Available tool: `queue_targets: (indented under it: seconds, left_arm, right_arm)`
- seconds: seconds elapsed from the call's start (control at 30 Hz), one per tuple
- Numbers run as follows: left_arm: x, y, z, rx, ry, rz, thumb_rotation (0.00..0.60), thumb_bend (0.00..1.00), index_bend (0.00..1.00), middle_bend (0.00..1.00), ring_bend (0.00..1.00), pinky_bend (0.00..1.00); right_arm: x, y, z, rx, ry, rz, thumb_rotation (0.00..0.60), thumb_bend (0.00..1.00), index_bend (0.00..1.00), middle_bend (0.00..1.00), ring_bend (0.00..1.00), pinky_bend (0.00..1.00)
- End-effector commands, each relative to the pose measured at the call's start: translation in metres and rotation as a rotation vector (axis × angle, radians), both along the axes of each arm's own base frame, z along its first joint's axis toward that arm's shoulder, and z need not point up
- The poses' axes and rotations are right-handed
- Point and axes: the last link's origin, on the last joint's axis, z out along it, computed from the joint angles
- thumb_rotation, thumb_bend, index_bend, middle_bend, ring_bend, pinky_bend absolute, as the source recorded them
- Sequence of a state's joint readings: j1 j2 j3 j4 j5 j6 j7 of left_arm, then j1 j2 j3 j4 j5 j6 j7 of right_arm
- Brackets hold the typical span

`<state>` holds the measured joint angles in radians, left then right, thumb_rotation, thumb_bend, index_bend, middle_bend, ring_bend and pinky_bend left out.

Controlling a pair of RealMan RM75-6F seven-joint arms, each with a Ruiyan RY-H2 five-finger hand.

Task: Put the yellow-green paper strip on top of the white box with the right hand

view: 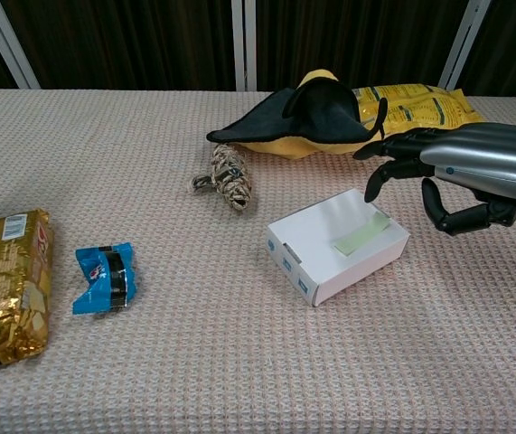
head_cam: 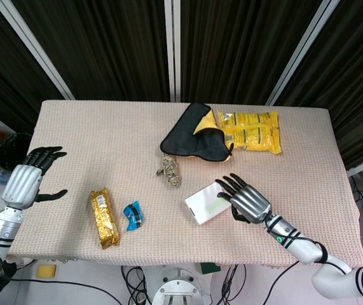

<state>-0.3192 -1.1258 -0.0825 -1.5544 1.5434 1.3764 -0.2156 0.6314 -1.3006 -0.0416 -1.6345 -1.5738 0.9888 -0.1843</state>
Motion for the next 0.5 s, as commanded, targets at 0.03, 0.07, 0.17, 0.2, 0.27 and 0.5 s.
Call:
queue_targets:
  seconds: [0.03,0.07,0.17,0.2,0.27,0.5]
  left_arm:
    - [-0.0002,0.0001,-0.0001,-0.001,0.0,0.001,0.6,0.01,0.2,0.15,0.12,0.12]
    - [-0.0003,0.0001,-0.0002,-0.001,0.0,0.001,0.6,0.01,0.2,0.15,0.12,0.12]
    - [-0.0005,0.0,-0.0004,-0.003,0.001,0.002,0.6,0.01,0.2,0.15,0.12,0.12]
    - [-0.0005,0.0,-0.0004,-0.002,0.001,0.001,0.6,0.01,0.2,0.15,0.12,0.12]
    - [-0.0006,-0.0002,-0.0004,-0.002,0.001,0.002,0.6,0.01,0.2,0.15,0.12,0.12]
    - [-0.0008,0.0001,-0.001,-0.004,0.001,0.003,0.6,0.01,0.2,0.15,0.12,0.12]
  right_arm:
    - [-0.0005,0.0002,0.0,-0.002,-0.001,-0.003,0.378,1.0,0.26,0.0,0.0,0.0]
    - [-0.0008,0.0002,0.0,-0.002,-0.001,-0.004,0.375,1.0,0.26,0.0,0.0,0.0]
    - [-0.0028,0.0002,-0.0008,0.0,0.003,-0.014,0.373,1.0,0.26,0.0,0.0,0.0]
    - [-0.0034,0.0003,-0.0013,0.003,0.005,-0.017,0.372,1.0,0.26,0.0,0.0,0.0]
    - [-0.0041,0.0009,-0.0017,0.005,0.009,-0.018,0.369,1.0,0.27,0.0,0.0,0.0]
    - [-0.0084,0.002,-0.0038,0.01,0.021,-0.031,0.365,1.0,0.31,0.0,0.0,0.0]
